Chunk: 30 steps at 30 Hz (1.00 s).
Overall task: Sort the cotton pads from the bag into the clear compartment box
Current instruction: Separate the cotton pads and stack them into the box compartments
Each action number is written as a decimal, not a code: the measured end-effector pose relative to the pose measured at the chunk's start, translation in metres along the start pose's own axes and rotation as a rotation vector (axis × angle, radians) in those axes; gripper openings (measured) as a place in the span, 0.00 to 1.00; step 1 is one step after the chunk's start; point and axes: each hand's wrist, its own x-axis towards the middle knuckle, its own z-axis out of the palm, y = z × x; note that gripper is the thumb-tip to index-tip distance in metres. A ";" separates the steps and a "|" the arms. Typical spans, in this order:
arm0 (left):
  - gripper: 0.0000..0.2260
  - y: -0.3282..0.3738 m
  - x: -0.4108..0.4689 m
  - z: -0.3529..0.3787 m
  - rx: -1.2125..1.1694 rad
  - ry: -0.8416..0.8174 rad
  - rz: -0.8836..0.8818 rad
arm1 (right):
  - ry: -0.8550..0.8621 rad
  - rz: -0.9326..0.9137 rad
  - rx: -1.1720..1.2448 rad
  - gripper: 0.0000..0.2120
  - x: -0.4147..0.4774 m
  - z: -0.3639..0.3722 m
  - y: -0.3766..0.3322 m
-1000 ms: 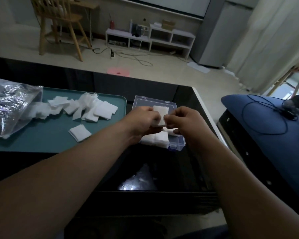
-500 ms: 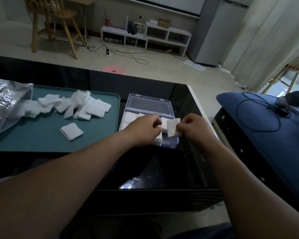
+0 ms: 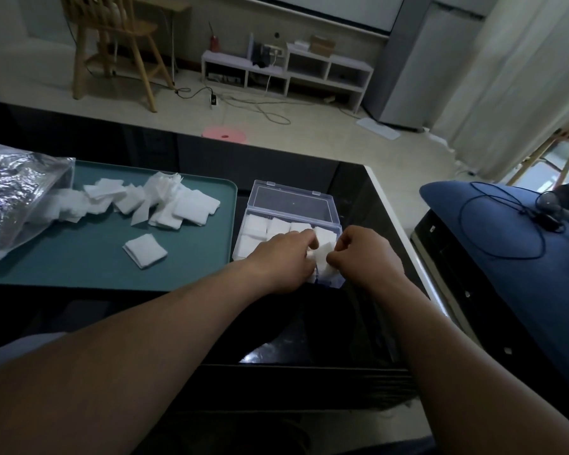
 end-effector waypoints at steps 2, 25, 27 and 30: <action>0.13 -0.001 0.000 0.002 0.024 0.008 0.025 | 0.014 -0.027 -0.110 0.04 0.000 0.004 -0.004; 0.16 -0.005 -0.011 0.006 0.311 0.080 0.194 | -0.010 -0.151 -0.246 0.12 0.007 0.014 0.004; 0.15 -0.011 -0.017 -0.004 0.266 0.139 0.194 | 0.043 -0.163 -0.199 0.11 0.008 0.013 -0.004; 0.13 -0.032 -0.031 -0.030 0.236 0.242 0.187 | 0.106 -0.223 -0.075 0.08 0.005 0.011 -0.027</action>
